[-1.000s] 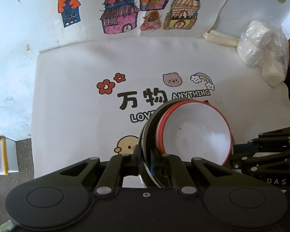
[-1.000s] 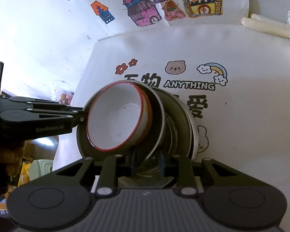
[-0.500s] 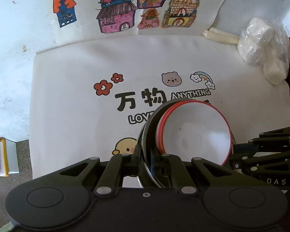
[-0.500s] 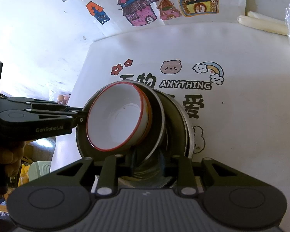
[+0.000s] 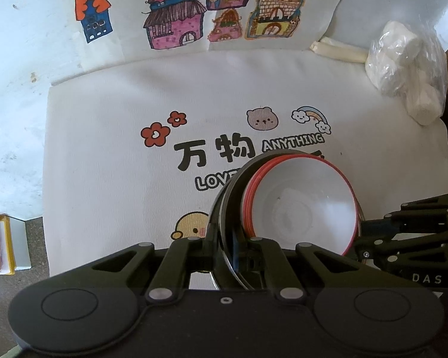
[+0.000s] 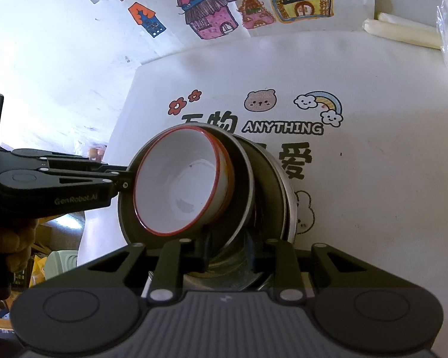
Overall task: Organize plates and bowls
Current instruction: 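Lower the bowl stack onto the stainless plate stack with both grippers, then open both grippers and release the bowl stack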
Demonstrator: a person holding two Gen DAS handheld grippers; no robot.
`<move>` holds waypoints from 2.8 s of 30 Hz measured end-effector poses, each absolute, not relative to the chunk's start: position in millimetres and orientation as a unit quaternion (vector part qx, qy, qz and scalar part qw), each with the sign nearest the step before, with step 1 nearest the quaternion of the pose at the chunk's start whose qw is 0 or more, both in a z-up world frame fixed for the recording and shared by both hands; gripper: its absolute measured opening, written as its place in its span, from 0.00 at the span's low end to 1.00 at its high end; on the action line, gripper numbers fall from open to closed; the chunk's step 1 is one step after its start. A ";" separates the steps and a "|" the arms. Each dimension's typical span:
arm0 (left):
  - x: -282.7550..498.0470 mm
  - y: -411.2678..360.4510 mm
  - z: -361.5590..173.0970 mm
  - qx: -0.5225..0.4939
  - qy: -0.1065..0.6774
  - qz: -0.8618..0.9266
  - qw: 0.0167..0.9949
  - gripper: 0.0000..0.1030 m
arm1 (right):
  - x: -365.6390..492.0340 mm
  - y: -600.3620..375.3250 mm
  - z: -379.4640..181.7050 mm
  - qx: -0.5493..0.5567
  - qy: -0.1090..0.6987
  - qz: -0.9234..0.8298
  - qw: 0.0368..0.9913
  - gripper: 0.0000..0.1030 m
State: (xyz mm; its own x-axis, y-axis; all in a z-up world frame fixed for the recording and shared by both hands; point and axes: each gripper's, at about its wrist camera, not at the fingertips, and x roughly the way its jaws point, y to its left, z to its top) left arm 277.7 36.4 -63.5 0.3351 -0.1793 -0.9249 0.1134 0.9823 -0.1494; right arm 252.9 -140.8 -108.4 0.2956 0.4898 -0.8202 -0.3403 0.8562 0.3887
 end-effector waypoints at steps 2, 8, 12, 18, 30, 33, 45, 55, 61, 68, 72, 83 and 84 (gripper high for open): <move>277.8 36.4 -63.9 -0.028 0.570 -0.090 0.816 0.07 | 252.8 -140.8 -108.6 0.070 0.534 0.259 0.802 0.26; 277.0 35.7 -65.0 -0.027 0.572 -0.091 0.815 0.08 | 252.8 -141.3 -108.4 0.071 0.535 0.258 0.801 0.26; 275.8 35.3 -66.6 -0.030 0.574 -0.091 0.813 0.08 | 252.7 -141.2 -108.4 0.071 0.536 0.258 0.801 0.26; 274.4 34.9 -67.6 -0.030 0.576 -0.093 0.811 0.08 | 251.5 -140.9 -108.5 0.071 0.537 0.256 0.800 0.26; 271.0 34.8 -69.2 -0.033 0.576 -0.092 0.811 0.08 | 252.3 -140.6 -108.9 0.073 0.537 0.253 0.801 0.26; 269.4 34.5 -69.7 -0.033 0.576 -0.091 0.811 0.08 | 252.2 -141.1 -109.2 0.074 0.537 0.252 0.802 0.26; 263.9 35.0 -68.0 -0.030 0.575 -0.087 0.813 0.09 | 250.5 -143.0 -109.1 0.072 0.533 0.254 0.804 0.26; 258.8 34.9 -66.9 -0.031 0.569 -0.080 0.818 0.09 | 246.5 -144.8 -106.1 0.073 0.526 0.251 0.809 0.26; 253.6 35.0 -66.7 -0.029 0.563 -0.077 0.822 0.12 | 241.3 -146.5 -104.3 0.075 0.520 0.247 0.814 0.28; 247.6 37.6 -65.9 -0.026 0.557 -0.057 0.828 0.28 | 234.8 -148.7 -102.4 0.077 0.512 0.236 0.822 0.41; 245.0 37.8 -63.2 -0.022 0.557 -0.051 0.829 0.34 | 229.7 -147.2 -98.8 0.075 0.507 0.235 0.826 0.42; 234.3 38.9 -58.0 -0.012 0.546 -0.047 0.836 0.52 | 218.5 -147.2 -90.3 0.078 0.489 0.226 0.839 0.49; 233.6 39.7 -57.5 -0.010 0.545 -0.045 0.837 0.55 | 217.7 -147.1 -89.5 0.080 0.487 0.225 0.840 0.50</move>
State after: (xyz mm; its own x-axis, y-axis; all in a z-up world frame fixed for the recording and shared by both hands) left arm 233.6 39.7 -57.5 0.4013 -0.0868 -0.9118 0.0642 0.9957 -0.0666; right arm 217.7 -147.0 -89.5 0.4250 0.4551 -0.7824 -0.3002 0.8864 0.3525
